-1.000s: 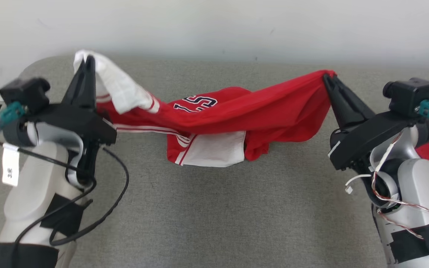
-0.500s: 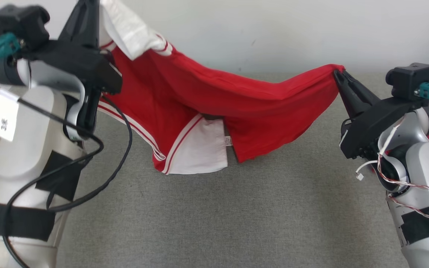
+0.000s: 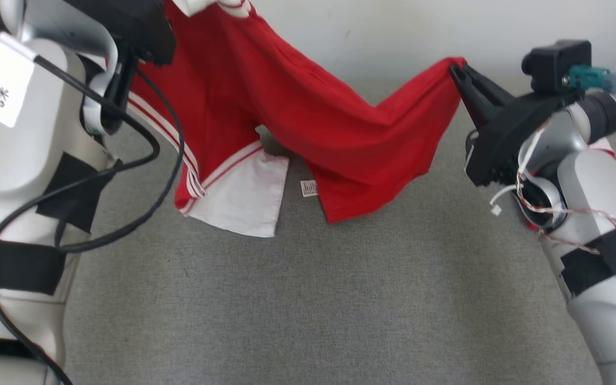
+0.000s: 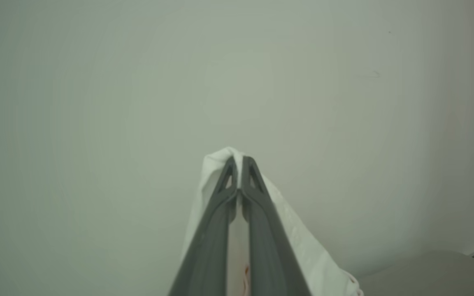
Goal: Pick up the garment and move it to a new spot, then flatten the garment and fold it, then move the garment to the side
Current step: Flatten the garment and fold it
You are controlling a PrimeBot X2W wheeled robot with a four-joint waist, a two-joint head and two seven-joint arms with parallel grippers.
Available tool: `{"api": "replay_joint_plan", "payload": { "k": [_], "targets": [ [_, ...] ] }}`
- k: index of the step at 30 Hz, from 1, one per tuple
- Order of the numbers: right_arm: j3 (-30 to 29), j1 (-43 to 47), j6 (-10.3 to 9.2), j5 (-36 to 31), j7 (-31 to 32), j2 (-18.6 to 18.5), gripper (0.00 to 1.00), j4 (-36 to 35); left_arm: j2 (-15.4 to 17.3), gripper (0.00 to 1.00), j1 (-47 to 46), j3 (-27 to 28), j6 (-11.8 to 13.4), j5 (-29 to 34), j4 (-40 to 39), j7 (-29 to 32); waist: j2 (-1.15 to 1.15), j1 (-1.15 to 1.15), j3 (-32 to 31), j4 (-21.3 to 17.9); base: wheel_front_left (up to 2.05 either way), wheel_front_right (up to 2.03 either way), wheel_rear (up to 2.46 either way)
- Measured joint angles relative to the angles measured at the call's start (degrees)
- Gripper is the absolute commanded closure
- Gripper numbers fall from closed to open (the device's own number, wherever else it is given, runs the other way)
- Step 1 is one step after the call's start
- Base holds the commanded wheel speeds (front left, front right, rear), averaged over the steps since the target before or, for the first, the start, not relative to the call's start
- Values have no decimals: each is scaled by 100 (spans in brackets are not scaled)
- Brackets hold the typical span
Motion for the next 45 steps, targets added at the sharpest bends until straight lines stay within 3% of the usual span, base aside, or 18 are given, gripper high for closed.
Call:
{"api": "replay_joint_plan", "payload": {
  "k": [8, 17, 23, 27, 33, 38, 45],
  "targets": [
    [500, -1260, 0, 215, -375, -36, 100, 789, 126, 100, -536, 14, 199, 181, 190, -332, 0, 0, 489, -78, 0, 0, 0],
    [843, -2838, 2, -201, -1259, 147, 100, 1860, 132, 100, -1189, -49, 297, 407, 243, -861, 0, 1, 1146, -110, 0, 0, 0],
    [554, -3633, 2, -568, -2337, 376, 100, 2564, 159, 100, -1600, -25, 549, 612, 163, -1177, 1, 1, 1521, -133, 0, 0, 0],
    [248, -4105, 2, -769, -2731, 491, 100, 3028, 227, 100, -1795, -21, 599, 747, 48, -1254, 1, 1, 1662, -176, 0, 0, 0],
    [-396, -4634, 1, -1128, -2943, 614, 100, 3190, 388, 100, -2114, 69, 803, 960, -492, -1285, 1, 0, 1808, -237, 0, 0, 0],
    [-966, -4772, 1, -1562, -2958, 701, 100, 2599, 447, 100, -2225, 303, 946, 1099, -1477, -1292, 0, -1, 1948, -263, 0, 0, 0],
    [-953, -4587, 1, -2142, -2958, 765, 100, 2693, 332, 100, -1699, 380, 794, 1000, -1757, -1293, 0, 0, 2210, -236, 0, 0, 0]
  ]
}}
